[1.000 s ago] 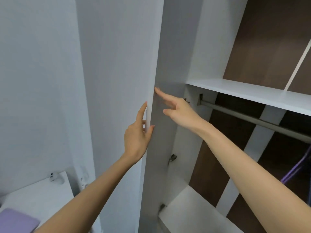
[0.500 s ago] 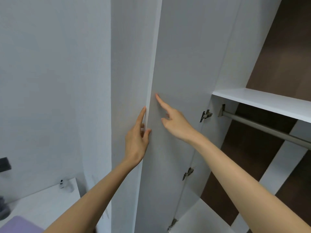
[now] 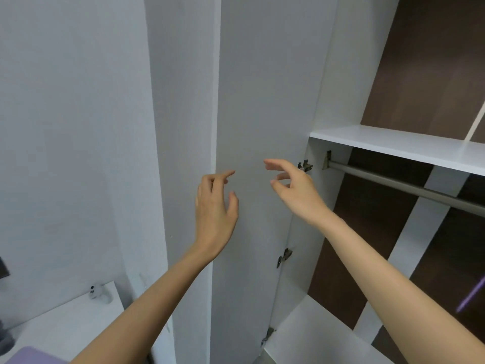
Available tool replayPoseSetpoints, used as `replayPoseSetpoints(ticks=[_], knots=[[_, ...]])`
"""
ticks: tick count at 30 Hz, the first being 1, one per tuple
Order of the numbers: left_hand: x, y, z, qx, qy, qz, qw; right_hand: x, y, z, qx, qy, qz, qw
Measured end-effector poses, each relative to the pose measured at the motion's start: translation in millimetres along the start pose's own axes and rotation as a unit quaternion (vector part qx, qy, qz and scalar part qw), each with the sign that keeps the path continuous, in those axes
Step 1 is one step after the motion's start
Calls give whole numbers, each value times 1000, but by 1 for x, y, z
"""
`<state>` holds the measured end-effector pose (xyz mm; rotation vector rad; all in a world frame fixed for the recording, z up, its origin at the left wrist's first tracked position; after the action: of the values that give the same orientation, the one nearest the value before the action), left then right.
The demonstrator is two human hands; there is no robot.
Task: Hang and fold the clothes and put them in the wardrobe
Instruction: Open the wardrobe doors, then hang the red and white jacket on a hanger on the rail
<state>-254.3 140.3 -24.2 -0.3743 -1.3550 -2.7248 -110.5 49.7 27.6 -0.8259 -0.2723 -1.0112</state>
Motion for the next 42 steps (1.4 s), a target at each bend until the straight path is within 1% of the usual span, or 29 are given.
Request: replayPoseSetpoints(ticks=[6, 10, 14, 16, 21, 24, 27, 30, 34, 37, 42], knots=[[-27, 34, -32, 3, -123, 28, 992, 66, 9, -66, -60, 56, -46, 996], [-53, 54, -57, 3, -198, 40, 979, 100, 17, -115, -112, 71, -83, 988], [-87, 73, -88, 2, -267, 26, 963, 131, 18, -166, -161, 100, -114, 975], [-105, 83, -106, 0, -301, 6, 954, 144, 14, -194, -191, 113, -135, 966], [-134, 106, -148, -40, -384, -18, 922, 158, -8, -255, -259, 136, -181, 939], [-139, 114, -171, -59, -436, -37, 897, 160, -30, -286, -290, 166, -210, 919], [-131, 120, -193, -93, -472, -52, 875, 154, -59, -317, -318, 202, -242, 894], [-116, 120, -220, -121, -520, -62, 843, 136, -93, -351, -354, 247, -268, 861], [-86, 124, -263, -167, -597, -92, 779, 103, -147, -404, -416, 286, -291, 813], [-58, 135, -303, -204, -644, -114, 729, 80, -197, -445, -461, 322, -307, 768], [-14, 161, -380, -243, -702, -152, 652, 54, -286, -513, -518, 384, -348, 680]])
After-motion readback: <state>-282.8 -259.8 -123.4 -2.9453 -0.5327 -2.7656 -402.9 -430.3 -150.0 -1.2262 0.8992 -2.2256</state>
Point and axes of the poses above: each hand's wrist, its own z-axis towards the middle knuckle, its own x-axis out of the back of the hand, y = z × x, the point moved 5 cm from there along z, towards the middle knuckle, and after that the axes turned 15 degrees about x, right-handed, at the moved point
